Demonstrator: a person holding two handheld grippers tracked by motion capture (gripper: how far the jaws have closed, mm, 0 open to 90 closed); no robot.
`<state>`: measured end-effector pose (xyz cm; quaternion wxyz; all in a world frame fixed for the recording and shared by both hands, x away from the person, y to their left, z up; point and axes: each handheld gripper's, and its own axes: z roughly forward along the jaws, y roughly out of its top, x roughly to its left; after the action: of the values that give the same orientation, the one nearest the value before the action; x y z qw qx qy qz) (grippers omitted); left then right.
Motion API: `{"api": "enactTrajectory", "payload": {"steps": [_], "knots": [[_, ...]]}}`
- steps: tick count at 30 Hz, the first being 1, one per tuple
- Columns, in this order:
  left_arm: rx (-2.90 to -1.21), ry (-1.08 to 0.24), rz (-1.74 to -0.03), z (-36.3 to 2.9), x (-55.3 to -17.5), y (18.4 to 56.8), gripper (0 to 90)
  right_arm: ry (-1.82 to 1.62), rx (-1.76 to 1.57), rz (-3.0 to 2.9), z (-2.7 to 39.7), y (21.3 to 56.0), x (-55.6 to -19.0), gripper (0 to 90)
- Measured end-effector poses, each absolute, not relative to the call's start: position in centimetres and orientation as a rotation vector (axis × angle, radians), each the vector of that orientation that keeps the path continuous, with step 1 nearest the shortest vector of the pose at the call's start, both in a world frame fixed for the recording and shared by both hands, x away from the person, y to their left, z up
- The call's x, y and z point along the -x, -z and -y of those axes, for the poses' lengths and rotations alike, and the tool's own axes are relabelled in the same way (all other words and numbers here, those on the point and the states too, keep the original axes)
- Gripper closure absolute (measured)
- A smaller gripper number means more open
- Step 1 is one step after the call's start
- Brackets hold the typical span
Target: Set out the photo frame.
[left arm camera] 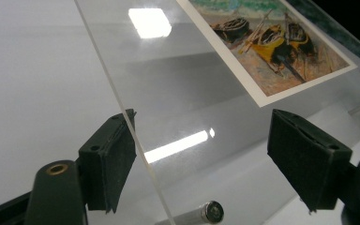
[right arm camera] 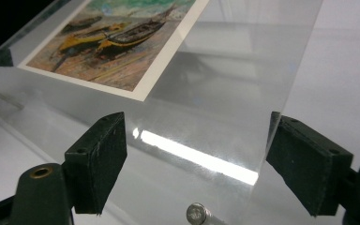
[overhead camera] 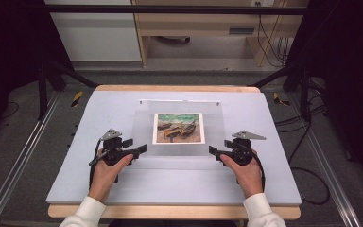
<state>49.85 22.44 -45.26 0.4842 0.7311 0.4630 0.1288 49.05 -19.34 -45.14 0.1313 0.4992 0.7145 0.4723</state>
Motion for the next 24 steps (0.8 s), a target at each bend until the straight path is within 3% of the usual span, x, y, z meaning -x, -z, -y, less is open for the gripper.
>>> {"api": "enactTrajectory", "payload": {"steps": [16,24], "knots": [[-1.714,-0.372,-1.126,-22.9,-47.6,45.5,35.9,-1.320,-1.350,-2.052,19.3,44.9,-46.5,30.0],[-1.727,-0.376,-1.117,-23.0,-47.4,45.4,36.8,-1.321,-1.354,-2.034,19.2,45.0,-46.1,31.3]]}}
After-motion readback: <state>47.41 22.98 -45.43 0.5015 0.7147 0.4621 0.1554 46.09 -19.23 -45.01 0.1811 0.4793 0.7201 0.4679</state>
